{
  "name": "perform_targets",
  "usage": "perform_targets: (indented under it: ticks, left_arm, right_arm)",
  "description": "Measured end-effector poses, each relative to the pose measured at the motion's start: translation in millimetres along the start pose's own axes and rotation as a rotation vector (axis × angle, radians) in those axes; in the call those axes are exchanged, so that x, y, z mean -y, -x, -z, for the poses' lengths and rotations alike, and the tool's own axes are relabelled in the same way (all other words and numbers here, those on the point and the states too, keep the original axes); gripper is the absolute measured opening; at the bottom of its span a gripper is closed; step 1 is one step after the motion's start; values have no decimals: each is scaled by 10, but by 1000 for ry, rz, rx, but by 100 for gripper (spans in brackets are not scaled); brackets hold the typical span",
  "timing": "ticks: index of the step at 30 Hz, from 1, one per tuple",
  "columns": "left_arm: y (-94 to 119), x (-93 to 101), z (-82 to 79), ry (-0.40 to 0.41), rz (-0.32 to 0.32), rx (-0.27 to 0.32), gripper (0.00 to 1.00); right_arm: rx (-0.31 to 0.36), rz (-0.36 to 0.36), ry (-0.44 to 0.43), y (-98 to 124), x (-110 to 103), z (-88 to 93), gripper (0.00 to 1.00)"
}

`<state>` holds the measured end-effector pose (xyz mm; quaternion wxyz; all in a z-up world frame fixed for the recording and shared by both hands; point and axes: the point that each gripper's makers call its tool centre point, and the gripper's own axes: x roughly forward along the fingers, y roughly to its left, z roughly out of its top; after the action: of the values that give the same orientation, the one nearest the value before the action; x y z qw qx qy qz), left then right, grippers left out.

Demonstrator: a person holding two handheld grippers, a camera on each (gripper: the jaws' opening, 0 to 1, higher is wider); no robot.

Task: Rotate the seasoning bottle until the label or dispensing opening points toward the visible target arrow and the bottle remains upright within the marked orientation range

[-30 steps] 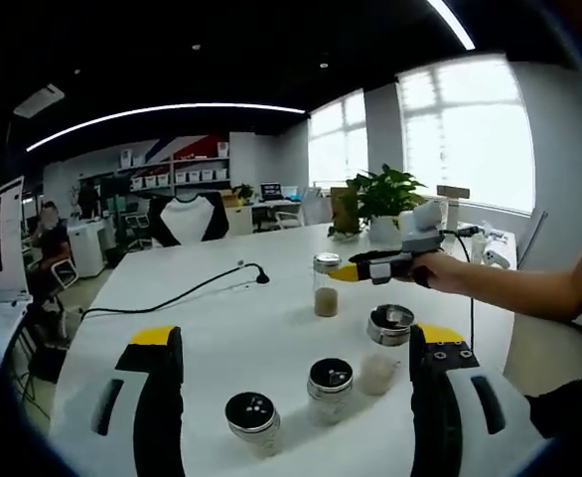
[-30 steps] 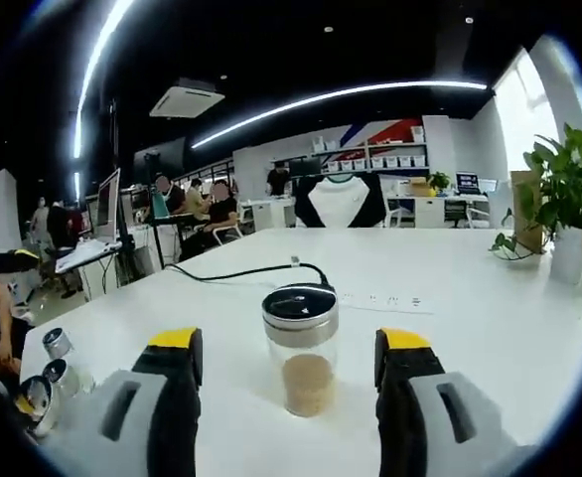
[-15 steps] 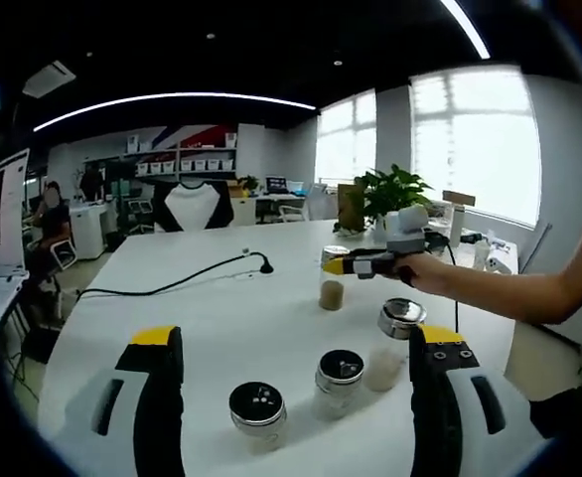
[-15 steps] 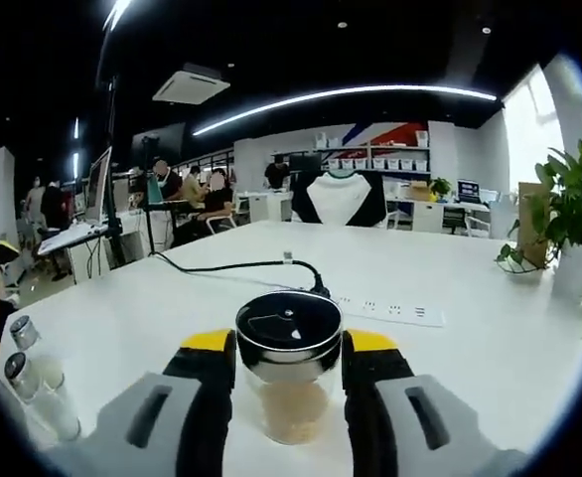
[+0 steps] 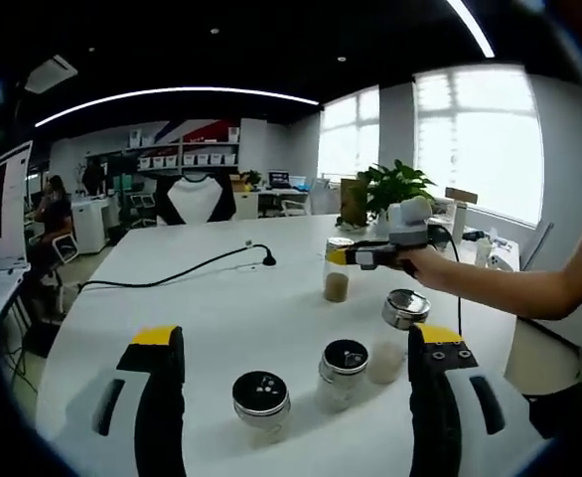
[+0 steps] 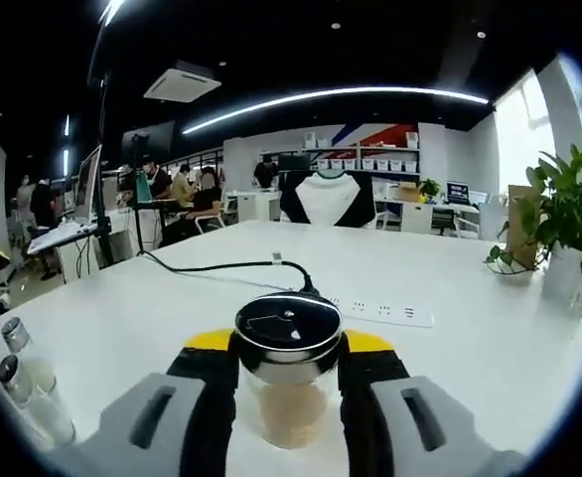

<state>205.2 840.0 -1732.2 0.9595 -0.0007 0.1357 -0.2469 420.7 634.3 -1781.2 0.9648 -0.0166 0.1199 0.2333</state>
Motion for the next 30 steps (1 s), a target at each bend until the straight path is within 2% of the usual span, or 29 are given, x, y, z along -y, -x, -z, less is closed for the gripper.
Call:
perform_targets:
  ticks: [2, 5, 9, 20, 27, 30]
  left_arm:
    - [11, -7, 11, -2, -5, -2, 99]
    - [24, -12, 18, -2, -8, -5, 99]
    - [49, 31, -5, -1, -2, 2, 99]
    - [111, 230, -1, -26, 24, -7, 99]
    - [153, 344, 0, -40, 36, -17, 98]
    - [198, 419, 9, -57, 38, -22, 98]
  right_arm:
    - [25, 6, -59, 87, -2, -24, 36]
    - [28, 3, -68, 153, 23, -31, 36]
    - [28, 1, -54, 361, 10, -92, 36]
    - [41, -16, -30, 1067, -173, -105, 36]
    - [52, -31, -18, 1315, -305, -144, 36]
    - [59, -53, -37, 1508, -393, -148, 36]
